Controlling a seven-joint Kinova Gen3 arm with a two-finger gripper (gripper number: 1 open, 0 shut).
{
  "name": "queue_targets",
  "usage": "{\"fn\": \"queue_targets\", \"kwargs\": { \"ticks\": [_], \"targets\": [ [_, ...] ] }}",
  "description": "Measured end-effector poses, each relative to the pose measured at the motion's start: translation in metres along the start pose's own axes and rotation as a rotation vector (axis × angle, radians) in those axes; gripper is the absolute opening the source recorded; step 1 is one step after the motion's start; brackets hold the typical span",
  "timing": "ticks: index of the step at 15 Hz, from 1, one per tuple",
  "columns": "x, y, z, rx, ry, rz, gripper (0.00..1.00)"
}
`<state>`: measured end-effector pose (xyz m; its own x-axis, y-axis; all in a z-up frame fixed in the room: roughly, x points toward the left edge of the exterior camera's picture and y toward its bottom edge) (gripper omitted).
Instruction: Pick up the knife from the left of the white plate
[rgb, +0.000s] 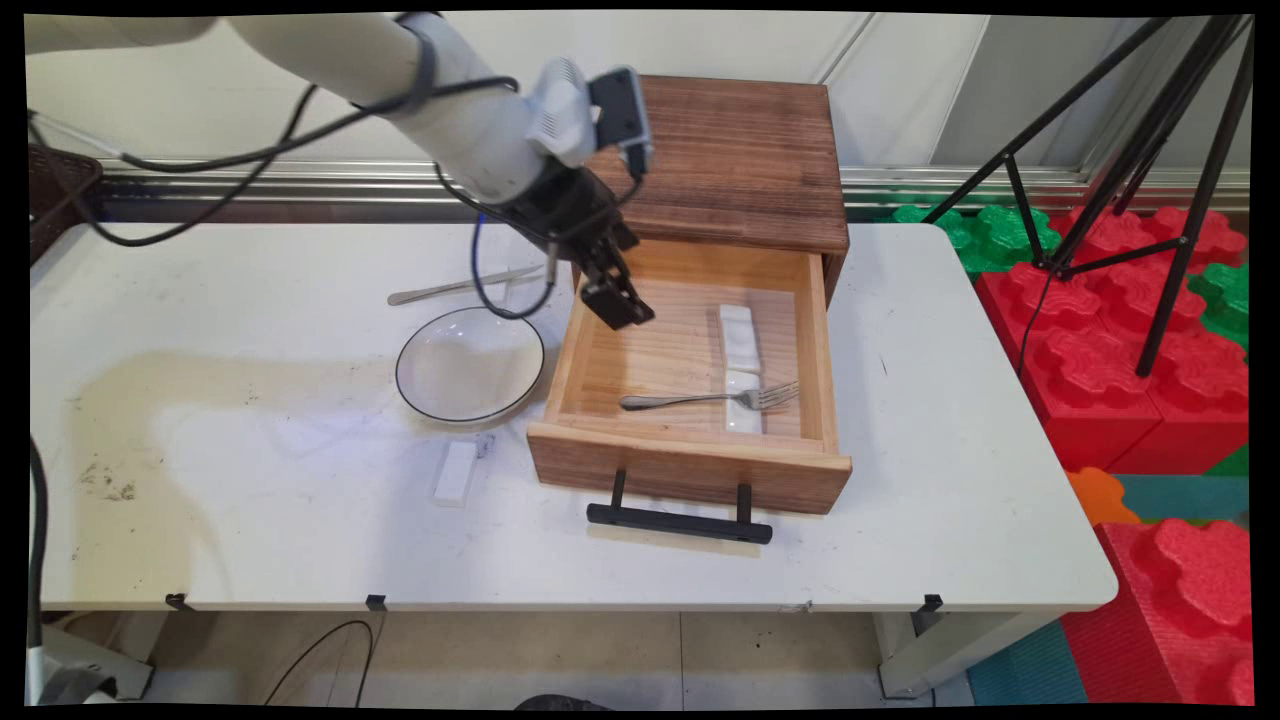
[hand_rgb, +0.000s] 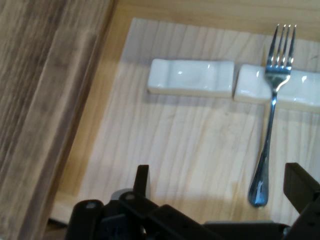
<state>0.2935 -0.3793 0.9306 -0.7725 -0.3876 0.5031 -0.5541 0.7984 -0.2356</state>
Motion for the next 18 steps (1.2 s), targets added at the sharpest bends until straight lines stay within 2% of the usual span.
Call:
{"fn": "queue_targets", "kwargs": {
  "ticks": [9,18],
  "targets": [
    [-0.046,-0.015,-0.042,0.056,-0.013,-0.041,1.00],
    [-0.100,-0.041,-0.066,0.125,-0.080,-0.104,1.00]
  ]
}}
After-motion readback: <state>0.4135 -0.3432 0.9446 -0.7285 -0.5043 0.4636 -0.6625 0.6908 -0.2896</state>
